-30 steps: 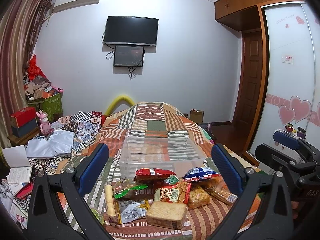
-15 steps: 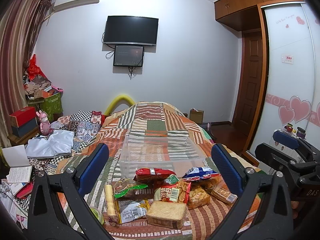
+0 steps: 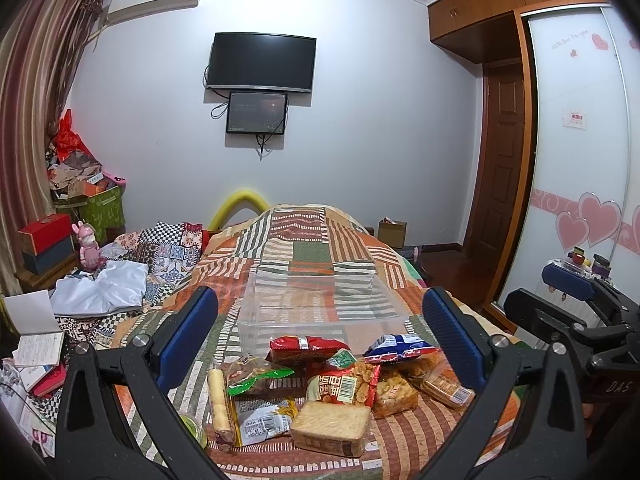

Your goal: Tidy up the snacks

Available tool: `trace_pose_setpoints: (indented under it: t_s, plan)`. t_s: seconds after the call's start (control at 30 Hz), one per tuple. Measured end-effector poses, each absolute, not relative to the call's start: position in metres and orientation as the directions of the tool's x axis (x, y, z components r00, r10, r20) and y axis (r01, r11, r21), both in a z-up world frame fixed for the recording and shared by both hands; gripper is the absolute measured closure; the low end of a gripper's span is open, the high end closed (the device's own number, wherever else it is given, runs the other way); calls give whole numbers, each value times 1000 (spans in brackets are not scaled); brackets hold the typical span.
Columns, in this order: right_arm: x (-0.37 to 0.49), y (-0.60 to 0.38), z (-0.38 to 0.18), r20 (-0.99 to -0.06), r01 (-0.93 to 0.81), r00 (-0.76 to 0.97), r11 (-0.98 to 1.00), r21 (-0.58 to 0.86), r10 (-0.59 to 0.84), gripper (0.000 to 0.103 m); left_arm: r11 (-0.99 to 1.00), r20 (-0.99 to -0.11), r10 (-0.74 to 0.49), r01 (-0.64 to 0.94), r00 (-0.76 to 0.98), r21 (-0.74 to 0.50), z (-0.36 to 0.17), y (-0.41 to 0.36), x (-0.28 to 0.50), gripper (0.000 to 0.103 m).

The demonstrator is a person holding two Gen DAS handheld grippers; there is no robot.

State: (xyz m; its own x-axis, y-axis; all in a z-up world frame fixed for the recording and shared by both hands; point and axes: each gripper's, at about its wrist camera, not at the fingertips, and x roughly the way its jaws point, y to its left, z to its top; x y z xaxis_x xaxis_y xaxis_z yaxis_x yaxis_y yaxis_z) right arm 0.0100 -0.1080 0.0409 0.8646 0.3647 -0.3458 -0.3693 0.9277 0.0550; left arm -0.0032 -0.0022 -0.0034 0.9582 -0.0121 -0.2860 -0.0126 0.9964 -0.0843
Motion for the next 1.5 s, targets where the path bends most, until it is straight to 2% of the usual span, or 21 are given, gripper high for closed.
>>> trace_pose_setpoints:
  t_s: [0.23,0.53,0.87,1.17,1.33,1.5]
  plan:
    - [11,-109,40,-352,-372,861,926,60,368,0,996,-300,-13,-13,954,-86,-6,-2,0,0]
    - [27,-111,25,-394,-393,836,918,52,381,0,996,-396,-43,7,917,-92,-28,-1,17,0]
    - [48,-137,-20,-535,-383,766,922,66,356,0,995,-566,-75,22,821,-101,-82,-7,45,0]
    - [65,-157,-60,-654,-343,683,934,104,324,0,989,-676,-126,34,726,-147,-120,-18,66,0]
    - [80,-164,-73,-687,-337,638,928,156,347,6,989,-715,-130,36,687,-146,-137,-20,73,12]
    - [81,-161,-91,-726,-360,578,914,184,374,15,984,-739,-147,25,658,-174,-151,-16,78,17]
